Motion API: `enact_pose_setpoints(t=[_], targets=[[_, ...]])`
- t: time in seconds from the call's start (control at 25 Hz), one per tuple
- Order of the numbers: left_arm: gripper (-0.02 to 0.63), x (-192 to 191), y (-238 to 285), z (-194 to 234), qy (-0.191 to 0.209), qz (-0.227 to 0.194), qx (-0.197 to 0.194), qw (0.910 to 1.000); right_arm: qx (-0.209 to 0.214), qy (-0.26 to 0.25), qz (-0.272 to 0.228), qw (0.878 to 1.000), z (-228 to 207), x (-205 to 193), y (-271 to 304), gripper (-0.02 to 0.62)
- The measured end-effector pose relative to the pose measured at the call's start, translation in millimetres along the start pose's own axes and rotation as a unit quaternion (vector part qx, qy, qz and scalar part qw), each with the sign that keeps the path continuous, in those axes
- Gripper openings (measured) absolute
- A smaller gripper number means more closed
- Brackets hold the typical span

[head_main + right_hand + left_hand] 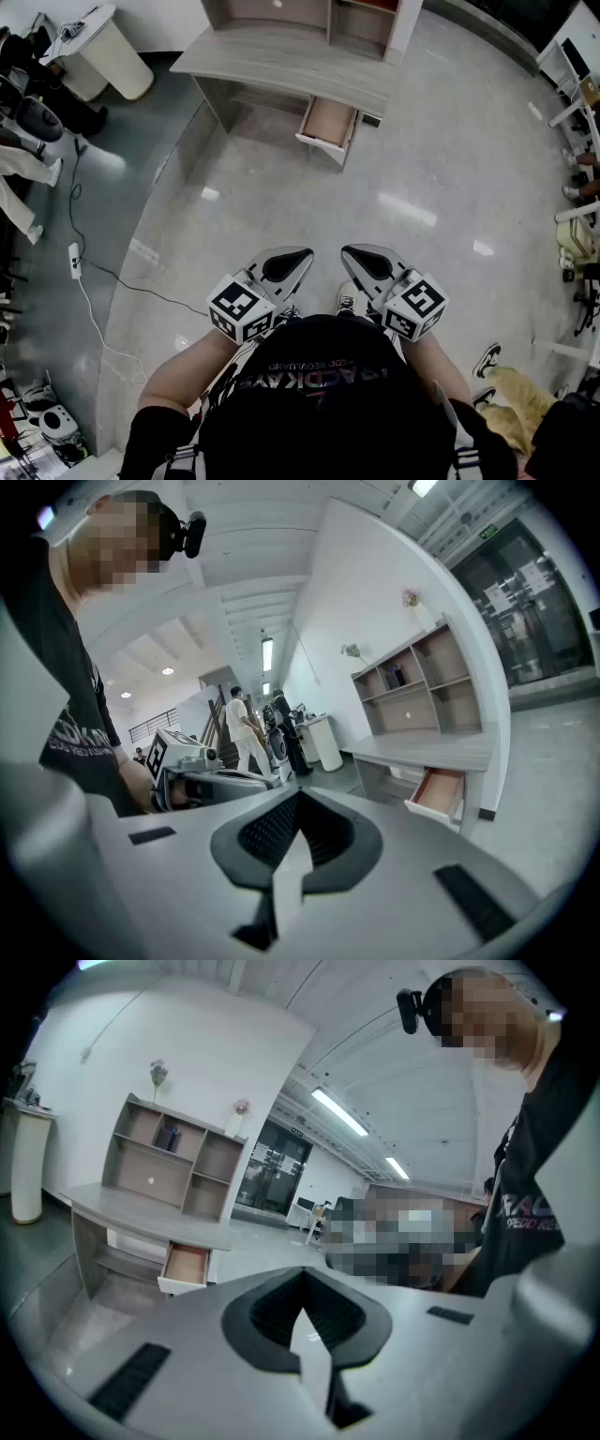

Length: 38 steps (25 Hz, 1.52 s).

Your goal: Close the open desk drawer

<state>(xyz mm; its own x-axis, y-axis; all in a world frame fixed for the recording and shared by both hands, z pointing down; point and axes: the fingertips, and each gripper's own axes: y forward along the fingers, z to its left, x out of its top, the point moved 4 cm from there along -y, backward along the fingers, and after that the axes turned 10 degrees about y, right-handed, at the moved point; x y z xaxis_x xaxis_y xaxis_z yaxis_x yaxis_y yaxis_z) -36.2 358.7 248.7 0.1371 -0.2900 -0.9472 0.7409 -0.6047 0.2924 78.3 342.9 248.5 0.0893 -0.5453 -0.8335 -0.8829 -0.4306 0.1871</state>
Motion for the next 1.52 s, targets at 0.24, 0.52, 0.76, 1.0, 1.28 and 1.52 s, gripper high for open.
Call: enact_pose_setpoints(t=[0.24,0.52,0.76,1.0,1.28,1.52], targets=[[0.011,-0.3,1.2,-0.8,0.000,0.000,-0.002,1.0000,-0.005,0.002,-0.003,1.000,-1.9,-2.0,-1.2,0.017],[0.011,0.6,1.5,-2.8,0.002,-0.001,-0.004,1.0000,-0.001,0.008,-0.013,1.000,-1.1,-1.1,-3.7,0.017],[0.011,-1.4,3.6,-2.5,0.001,0.003,-0.005,1.0000,0.009,0.003,-0.020,1.000,-0.1,0.9,-3.6,0.018],[0.011,-1.8,10.8,0.7,0.000,0.005,-0.002,1.0000,0.008,-0.002,-0.015,1.000,-10.5,4.9,-4.9,0.018],[0.011,5.1,25.4,4.4,0.002,0.005,0.013,0.9999,0.011,-0.008,-0.022,1.000,-33.3,22.0,-10.0,0.017],[0.011,10.3,39.0,8.3,0.003,0.008,0.032,0.9995,0.023,-0.014,-0.018,0.999,-51.8,33.5,-11.3,0.017]])
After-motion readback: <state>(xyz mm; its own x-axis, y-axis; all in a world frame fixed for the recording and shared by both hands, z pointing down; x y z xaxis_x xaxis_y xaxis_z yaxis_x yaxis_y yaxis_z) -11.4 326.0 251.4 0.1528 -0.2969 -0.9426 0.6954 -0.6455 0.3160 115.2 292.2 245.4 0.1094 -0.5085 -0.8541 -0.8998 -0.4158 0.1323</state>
